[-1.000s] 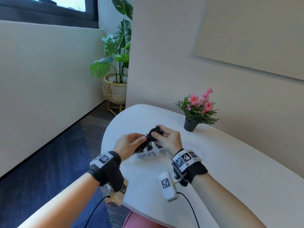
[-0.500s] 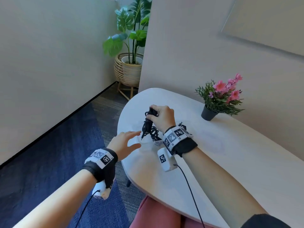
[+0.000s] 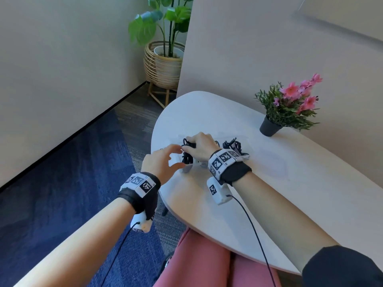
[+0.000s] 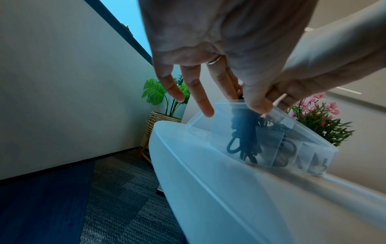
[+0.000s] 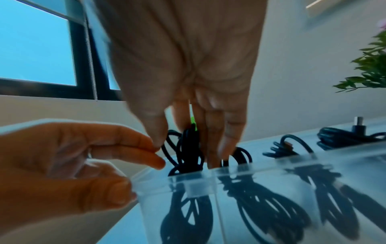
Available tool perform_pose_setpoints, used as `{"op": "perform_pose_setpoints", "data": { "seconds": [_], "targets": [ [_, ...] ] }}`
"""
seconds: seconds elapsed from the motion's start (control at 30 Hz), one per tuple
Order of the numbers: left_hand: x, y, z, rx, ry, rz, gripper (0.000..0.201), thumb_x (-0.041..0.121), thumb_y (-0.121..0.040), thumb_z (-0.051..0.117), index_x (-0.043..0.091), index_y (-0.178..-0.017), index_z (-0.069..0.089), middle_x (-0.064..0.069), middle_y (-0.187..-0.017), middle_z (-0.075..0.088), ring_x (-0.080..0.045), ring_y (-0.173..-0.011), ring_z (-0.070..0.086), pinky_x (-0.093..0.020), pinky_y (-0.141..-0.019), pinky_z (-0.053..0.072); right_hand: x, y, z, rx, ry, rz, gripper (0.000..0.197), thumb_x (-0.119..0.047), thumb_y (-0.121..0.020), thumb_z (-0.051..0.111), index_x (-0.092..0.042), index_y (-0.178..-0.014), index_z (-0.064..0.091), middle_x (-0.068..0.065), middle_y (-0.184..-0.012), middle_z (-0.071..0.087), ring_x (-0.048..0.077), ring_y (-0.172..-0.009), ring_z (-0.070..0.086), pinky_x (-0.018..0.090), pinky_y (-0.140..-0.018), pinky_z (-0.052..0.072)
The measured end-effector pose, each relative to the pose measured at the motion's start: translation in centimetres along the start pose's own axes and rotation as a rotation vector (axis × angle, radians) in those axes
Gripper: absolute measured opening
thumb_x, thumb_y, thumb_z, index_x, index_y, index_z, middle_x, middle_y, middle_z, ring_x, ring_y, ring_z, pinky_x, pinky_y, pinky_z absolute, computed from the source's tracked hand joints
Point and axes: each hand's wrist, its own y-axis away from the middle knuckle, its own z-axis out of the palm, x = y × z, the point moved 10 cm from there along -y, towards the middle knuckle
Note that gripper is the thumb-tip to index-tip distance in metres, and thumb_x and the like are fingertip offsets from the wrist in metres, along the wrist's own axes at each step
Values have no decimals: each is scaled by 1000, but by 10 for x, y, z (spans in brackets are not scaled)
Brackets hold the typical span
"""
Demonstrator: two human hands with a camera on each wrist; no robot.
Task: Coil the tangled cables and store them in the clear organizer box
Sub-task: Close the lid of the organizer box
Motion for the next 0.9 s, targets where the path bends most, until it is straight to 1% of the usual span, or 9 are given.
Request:
{"op": "perform_pose_setpoints", "data": {
  "seconds": [0.07, 0.17, 0.23, 0.27, 0.37, 0.43, 0.5, 0.63, 0.9],
  "targets": [
    [-2, -2, 1, 4, 49, -7, 54, 42, -77, 71, 34, -123, 43, 20, -116, 59, -6, -85, 56, -29, -75, 48, 6, 8, 8, -106, 18, 9, 41, -22, -98, 39, -10, -137, 46, 8, -89, 61, 29, -101, 53, 34, -95, 41],
    [2, -11, -5, 45, 85, 64, 79, 32, -69, 80, 27, -135, 36, 2, -129, 47, -16, -101, 52, -37, -89, 46, 16, 11, 10, -114, 103, -11, 45, -14, -101, 31, -17, -146, 31, 16, -118, 60, 31, -113, 52, 32, -95, 39],
    [17, -15, 3, -49, -14, 206, 81, 29, -75, 76, 25, -143, 31, -3, -140, 40, -24, -119, 45, -37, -102, 38, 21, 8, 10, -66, 23, 4, 44, -13, -99, 37, -21, -143, 39, 14, -116, 61, 19, -93, 51, 33, -97, 44],
    [23, -15, 8, -105, -68, 264, 77, 29, -79, 72, 24, -144, 30, -3, -144, 37, -25, -124, 42, -36, -105, 35, 24, 5, 10, -40, -18, 9, 42, -13, -98, 41, -22, -140, 43, 13, -112, 63, 16, -85, 48, 34, -98, 45],
    [20, -19, 13, -165, -174, 301, 68, 39, -84, 63, 20, -143, 34, 0, -149, 33, -25, -129, 40, -36, -107, 32, 28, -2, 7, 21, -93, 12, 37, -14, -94, 54, -17, -131, 54, 9, -124, 63, 12, -67, 50, 33, -96, 46],
    [13, -21, 12, -153, -297, 295, 68, 52, -84, 58, 20, -141, 40, 0, -147, 38, -25, -130, 41, -38, -107, 31, 26, -4, 3, 85, -101, -14, 33, -14, -90, 60, -10, -123, 60, 6, -125, 60, 15, -87, 60, 27, -94, 44],
    [11, -23, 9, -125, -399, 310, 67, 60, -82, 53, 21, -137, 46, 1, -144, 44, -23, -130, 40, -39, -107, 28, 24, -6, -1, 159, -112, -30, 29, -11, -87, 64, -4, -115, 63, 7, -117, 55, 17, -98, 56, 19, -90, 41],
    [20, -21, 9, -70, -489, 409, 58, 58, -83, 54, 15, -123, 61, -1, -131, 57, -24, -128, 43, -46, -107, 26, 21, -11, -7, 247, -99, -39, 22, -9, -81, 72, -2, -101, 68, 8, -104, 64, 17, -96, 59, 15, -81, 40],
    [28, -21, 15, -101, -502, 440, 49, 58, -85, 49, 23, -115, 66, 9, -124, 61, -17, -129, 39, -43, -112, 12, 26, -30, 7, 103, 79, -5, 19, -18, -69, 82, -13, -86, 74, 1, -91, 68, 12, -82, 60, 19, -72, 44]
  ]
}}
